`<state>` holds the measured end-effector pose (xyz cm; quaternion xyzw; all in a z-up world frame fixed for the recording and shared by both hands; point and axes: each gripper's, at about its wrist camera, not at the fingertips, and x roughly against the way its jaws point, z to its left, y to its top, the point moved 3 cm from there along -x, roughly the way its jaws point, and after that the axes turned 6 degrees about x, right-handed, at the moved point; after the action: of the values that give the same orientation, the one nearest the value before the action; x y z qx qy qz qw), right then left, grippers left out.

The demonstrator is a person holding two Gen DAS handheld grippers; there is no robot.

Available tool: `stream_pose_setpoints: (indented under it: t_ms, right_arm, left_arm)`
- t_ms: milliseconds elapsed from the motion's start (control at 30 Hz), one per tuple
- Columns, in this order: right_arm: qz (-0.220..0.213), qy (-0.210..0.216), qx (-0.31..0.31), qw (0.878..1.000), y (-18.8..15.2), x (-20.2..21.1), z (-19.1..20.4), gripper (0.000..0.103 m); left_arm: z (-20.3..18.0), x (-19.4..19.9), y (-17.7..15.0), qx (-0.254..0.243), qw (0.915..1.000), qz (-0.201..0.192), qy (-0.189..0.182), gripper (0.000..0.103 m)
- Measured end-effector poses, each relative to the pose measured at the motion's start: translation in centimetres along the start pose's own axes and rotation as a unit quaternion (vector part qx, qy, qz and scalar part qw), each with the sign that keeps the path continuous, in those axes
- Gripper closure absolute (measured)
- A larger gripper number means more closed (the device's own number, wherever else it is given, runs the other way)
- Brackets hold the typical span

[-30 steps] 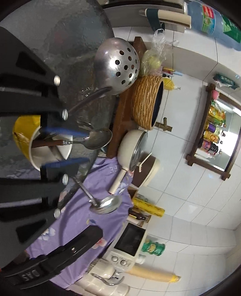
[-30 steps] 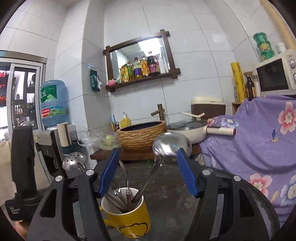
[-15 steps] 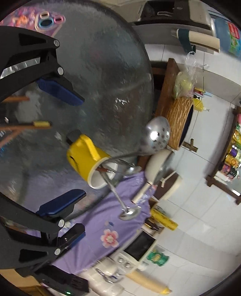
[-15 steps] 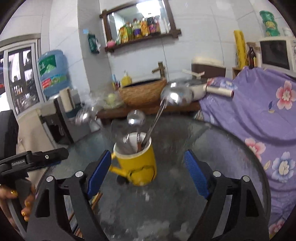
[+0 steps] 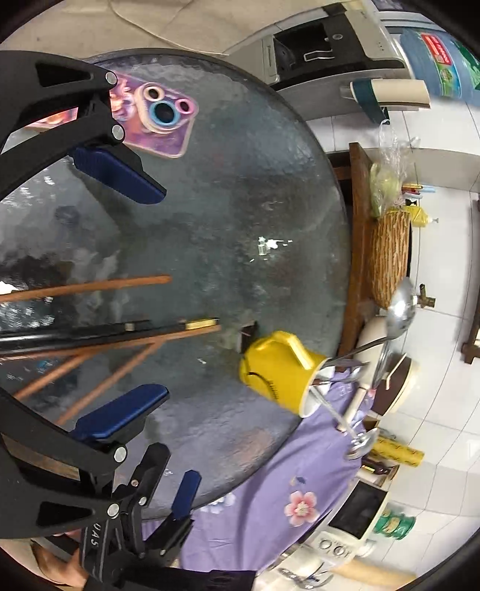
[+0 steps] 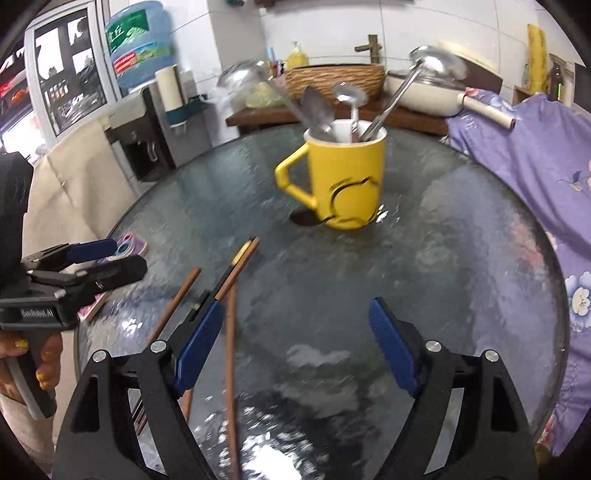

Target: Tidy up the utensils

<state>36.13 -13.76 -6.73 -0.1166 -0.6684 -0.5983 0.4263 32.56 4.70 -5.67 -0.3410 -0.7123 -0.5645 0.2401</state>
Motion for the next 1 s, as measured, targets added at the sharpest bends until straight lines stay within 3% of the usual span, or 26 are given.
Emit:
stream_pose_setpoints:
  t_ms: [67, 167, 367, 767, 900, 1000]
  right_arm:
    - [0.009, 0.003, -0.001, 1.0, -0.5, -0.3, 0.6, 0.023]
    - [0.03, 0.018, 0.002, 0.999, -1.3, -1.1, 1.4, 0.033]
    - [0.067, 0.028, 0.044, 0.996, -1.9, -2.8, 3.5, 0.038]
    - [0.161, 0.05, 0.132, 0.977, -0.4, -7.0, 6.2, 0.051]
    - [0.184, 0.064, 0.129, 0.972, 0.2, -8.0, 6.3, 0.054]
    - [0.205, 0.064, 0.135, 0.967, 0.4, -9.2, 6.6, 0.057]
  left_arm:
    - [0.7, -0.3, -1.2, 0.006, 0.9999, 0.015, -0.001, 0.018]
    - [1.4, -0.8, -2.5, 0.012, 0.9992, 0.037, 0.006, 0.034]
    - [1.4, -2.3, -4.6, -0.017, 0.9971, 0.072, 0.019, 0.049]
    - [0.2, -4.3, -4.4, -0.077, 0.992, 0.095, 0.032, 0.063]
    - [0.0, -4.8, -3.8, -0.097, 0.9883, 0.114, 0.029, 0.064]
    - [-0.4, -5.5, -3.3, -0.118, 0.9846, 0.12, 0.046, 0.066]
